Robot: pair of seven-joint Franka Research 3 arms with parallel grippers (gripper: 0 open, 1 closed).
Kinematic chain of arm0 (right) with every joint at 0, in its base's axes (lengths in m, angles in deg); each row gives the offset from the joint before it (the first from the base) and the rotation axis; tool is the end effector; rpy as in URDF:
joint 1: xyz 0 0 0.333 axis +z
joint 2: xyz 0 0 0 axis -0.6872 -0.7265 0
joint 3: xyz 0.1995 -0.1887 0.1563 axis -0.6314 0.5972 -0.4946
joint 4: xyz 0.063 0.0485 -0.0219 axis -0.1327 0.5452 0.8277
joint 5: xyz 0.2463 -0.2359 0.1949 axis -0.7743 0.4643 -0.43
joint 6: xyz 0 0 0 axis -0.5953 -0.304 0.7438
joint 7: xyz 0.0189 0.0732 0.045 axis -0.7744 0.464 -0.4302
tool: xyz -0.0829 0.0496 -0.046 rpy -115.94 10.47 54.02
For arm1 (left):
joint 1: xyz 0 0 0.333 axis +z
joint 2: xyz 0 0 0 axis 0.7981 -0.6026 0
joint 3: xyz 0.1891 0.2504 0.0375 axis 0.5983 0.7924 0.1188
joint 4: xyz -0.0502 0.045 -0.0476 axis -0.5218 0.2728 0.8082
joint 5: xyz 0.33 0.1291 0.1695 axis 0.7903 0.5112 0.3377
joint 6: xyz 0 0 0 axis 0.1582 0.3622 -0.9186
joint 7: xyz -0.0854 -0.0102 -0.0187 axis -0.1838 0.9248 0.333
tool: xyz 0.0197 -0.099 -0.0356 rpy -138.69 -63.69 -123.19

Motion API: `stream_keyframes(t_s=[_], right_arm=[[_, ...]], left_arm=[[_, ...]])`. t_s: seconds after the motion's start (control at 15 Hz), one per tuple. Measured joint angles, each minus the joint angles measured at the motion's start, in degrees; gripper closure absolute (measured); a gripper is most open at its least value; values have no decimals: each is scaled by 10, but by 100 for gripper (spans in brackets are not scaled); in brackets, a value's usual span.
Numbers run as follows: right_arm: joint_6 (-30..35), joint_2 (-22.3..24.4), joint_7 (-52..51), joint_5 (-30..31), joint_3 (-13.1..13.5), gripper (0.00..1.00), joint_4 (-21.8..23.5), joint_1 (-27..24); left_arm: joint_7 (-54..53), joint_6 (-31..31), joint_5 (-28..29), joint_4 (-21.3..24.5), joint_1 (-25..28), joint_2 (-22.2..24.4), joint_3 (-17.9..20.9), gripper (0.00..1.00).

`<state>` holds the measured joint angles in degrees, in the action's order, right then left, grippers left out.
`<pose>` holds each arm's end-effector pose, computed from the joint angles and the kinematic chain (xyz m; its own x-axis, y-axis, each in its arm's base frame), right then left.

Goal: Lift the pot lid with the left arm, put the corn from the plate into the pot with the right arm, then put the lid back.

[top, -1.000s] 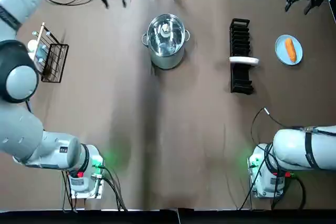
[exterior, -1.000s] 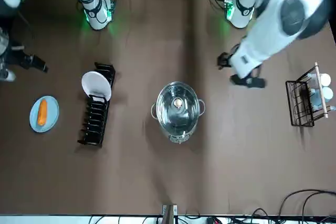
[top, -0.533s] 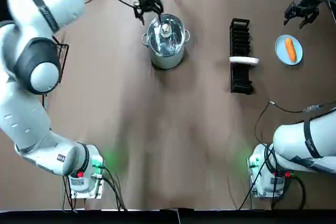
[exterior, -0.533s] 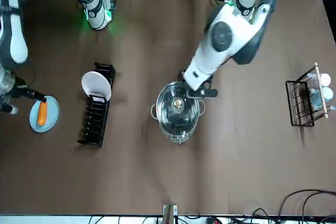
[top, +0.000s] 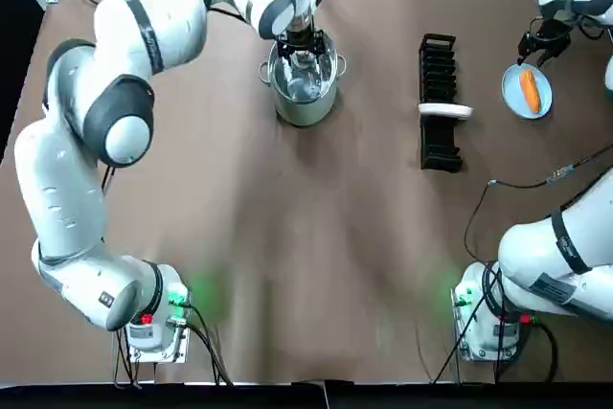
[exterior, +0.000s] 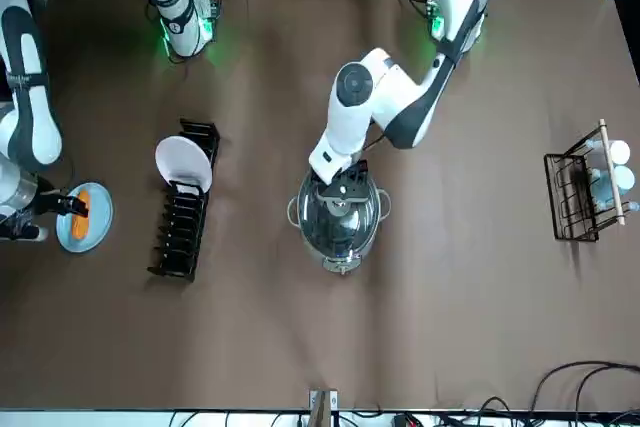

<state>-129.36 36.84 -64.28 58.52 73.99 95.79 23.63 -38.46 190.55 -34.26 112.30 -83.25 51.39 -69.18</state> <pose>0.5863 -0.2303 0.2900 0.9981 -0.0516 -0.0349 -0.0513 -0.9987 0.0076 0.5235 -0.4762 0.3454 0.9960 -0.0124 0.0883 -0.0200 -0.9961 0.0856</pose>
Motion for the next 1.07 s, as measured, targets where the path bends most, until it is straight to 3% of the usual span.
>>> stream_keyframes(t_s=[0.2, 0.33, 0.47, 0.53, 0.73, 1.07], right_arm=[[1, -37, -82, 2, 0, 29, -42, -16], [0, -76, -138, 2, 1, 29, -65, -38], [0, -92, -146, 3, 1, 28, -71, -41], [-5, -99, -147, 3, 0, 27, -73, -41], [-44, -115, -148, 4, -2, 17, -75, -41], [-53, -136, -161, 4, 0, 19, -75, -53]], left_arm=[[9, 24, 8, -4, -36, -14, 39, 0], [9, 22, 9, -7, -35, -13, 44, 11], [9, 20, 9, -9, -34, -8, 45, 27], [9, 21, 9, -11, -34, -7, 45, 31], [9, 21, 9, -12, -34, -7, 46, 38], [9, 15, 10, -14, -34, -7, 46, 47]])
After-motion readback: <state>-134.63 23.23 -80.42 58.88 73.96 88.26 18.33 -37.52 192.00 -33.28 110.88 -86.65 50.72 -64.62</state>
